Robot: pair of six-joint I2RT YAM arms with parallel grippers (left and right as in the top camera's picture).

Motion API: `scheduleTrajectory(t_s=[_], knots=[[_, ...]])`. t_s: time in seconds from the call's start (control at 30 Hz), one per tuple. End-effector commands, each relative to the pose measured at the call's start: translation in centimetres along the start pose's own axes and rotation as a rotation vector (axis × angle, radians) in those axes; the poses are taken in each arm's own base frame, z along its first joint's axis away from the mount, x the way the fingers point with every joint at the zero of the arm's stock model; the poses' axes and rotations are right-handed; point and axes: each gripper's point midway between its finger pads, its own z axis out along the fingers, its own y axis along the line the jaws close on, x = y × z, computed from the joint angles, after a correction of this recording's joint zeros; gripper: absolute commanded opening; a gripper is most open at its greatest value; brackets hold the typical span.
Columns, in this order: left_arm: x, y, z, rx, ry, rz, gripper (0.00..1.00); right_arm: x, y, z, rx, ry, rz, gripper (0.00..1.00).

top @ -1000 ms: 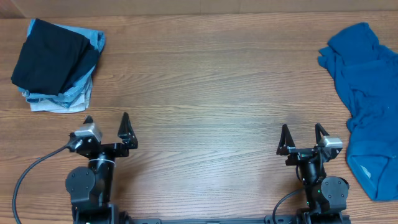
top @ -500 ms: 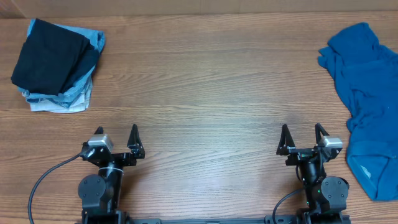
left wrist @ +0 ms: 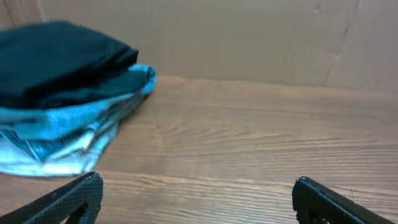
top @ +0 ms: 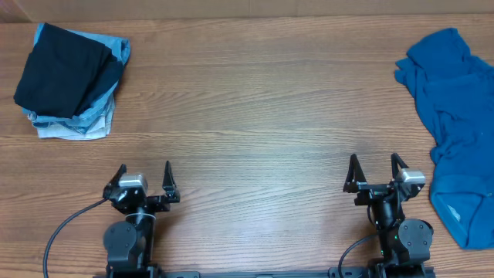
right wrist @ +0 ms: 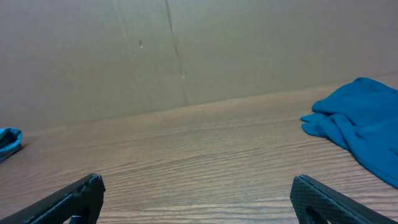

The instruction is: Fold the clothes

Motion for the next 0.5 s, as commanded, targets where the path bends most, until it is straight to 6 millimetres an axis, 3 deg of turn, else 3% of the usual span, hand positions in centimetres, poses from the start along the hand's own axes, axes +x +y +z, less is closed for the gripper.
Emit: scheduleTrajectory(t_s=[0.0, 0.47], knots=[[-0.68, 0.11, -0.21, -0.011, -0.039, 0.121, 1.0, 0.16, -0.12, 0.02, 0.003, -0.004, -0.002, 1.0], [-0.65, 0.01, -0.2, -0.005, -0.038, 0.121, 1.0, 0.17, -0.13, 0.02, 0.003, -0.004, -0.002, 1.0]])
